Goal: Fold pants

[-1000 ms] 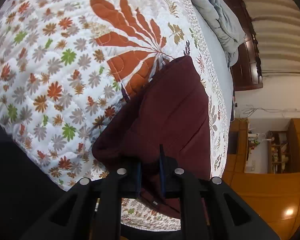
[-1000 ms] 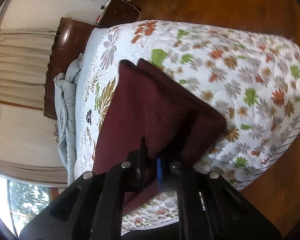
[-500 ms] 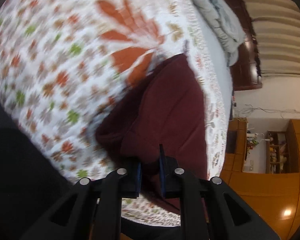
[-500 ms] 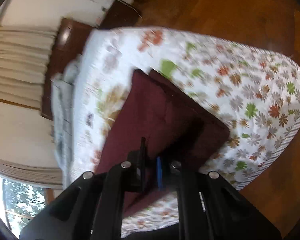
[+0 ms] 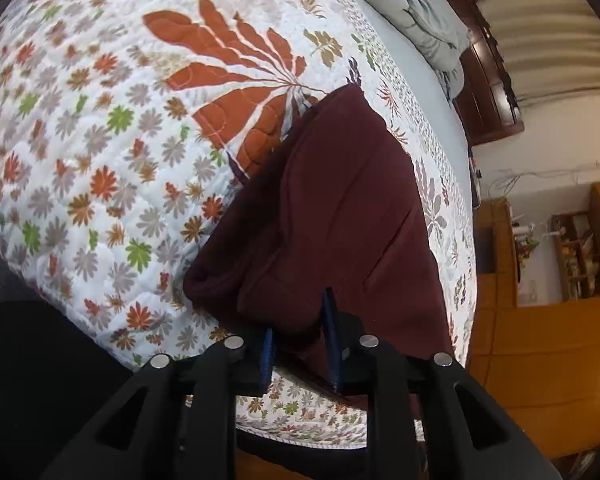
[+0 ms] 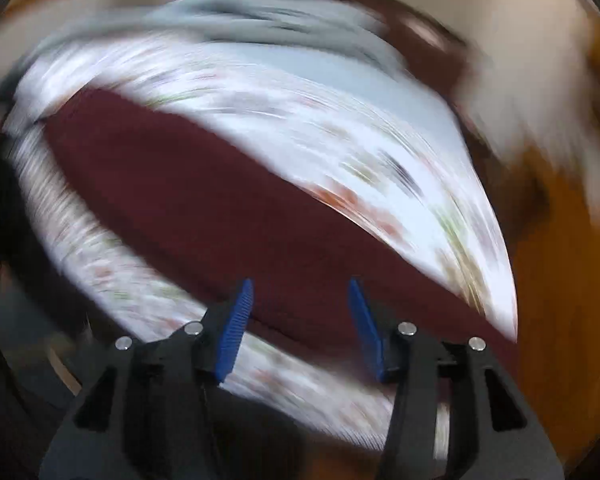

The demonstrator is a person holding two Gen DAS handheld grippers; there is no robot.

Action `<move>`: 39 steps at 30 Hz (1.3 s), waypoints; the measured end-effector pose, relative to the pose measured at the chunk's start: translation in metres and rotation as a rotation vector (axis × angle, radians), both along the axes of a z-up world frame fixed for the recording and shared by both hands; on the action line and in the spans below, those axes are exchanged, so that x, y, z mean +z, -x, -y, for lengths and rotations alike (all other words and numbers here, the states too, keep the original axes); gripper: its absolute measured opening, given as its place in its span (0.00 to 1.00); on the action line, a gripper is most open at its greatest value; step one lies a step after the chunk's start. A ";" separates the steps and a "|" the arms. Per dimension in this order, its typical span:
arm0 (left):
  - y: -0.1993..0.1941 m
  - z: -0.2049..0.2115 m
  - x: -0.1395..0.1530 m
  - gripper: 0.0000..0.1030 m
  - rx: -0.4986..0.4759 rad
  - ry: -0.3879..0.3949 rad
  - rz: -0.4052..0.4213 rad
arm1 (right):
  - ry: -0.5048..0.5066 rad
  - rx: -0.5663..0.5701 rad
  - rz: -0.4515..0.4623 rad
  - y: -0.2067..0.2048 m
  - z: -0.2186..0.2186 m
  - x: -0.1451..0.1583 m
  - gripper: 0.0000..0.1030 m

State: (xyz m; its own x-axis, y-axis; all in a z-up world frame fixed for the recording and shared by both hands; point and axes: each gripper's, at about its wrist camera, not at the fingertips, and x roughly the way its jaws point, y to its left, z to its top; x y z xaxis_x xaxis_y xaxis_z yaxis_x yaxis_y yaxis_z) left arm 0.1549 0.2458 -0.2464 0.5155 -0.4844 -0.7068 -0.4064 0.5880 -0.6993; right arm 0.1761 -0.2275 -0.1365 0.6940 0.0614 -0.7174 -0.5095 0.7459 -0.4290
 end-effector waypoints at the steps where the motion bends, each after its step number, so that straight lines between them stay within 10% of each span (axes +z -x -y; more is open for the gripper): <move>1: -0.004 0.001 0.002 0.23 -0.006 -0.002 0.001 | 0.068 0.084 0.030 0.008 -0.031 -0.010 0.51; 5: -0.008 0.007 0.004 0.30 -0.040 -0.031 0.016 | 0.258 0.327 0.113 0.024 -0.122 -0.054 0.52; 15: -0.018 0.022 0.011 0.48 -0.089 -0.059 0.058 | 0.358 0.416 0.039 0.013 -0.172 -0.092 0.39; 17: -0.017 0.020 0.008 0.41 -0.084 -0.050 0.055 | 0.372 0.417 0.009 0.009 -0.174 -0.101 0.35; 19: -0.012 0.013 0.002 0.22 -0.067 -0.062 0.032 | 0.367 0.420 -0.020 0.010 -0.172 -0.103 0.06; 34: 0.006 -0.001 -0.012 0.18 0.004 0.008 -0.015 | 0.354 0.408 -0.047 0.015 -0.172 -0.105 0.10; 39: 0.030 0.005 0.061 0.62 0.033 -0.353 0.069 | 0.156 0.337 -0.104 0.011 -0.147 -0.055 0.29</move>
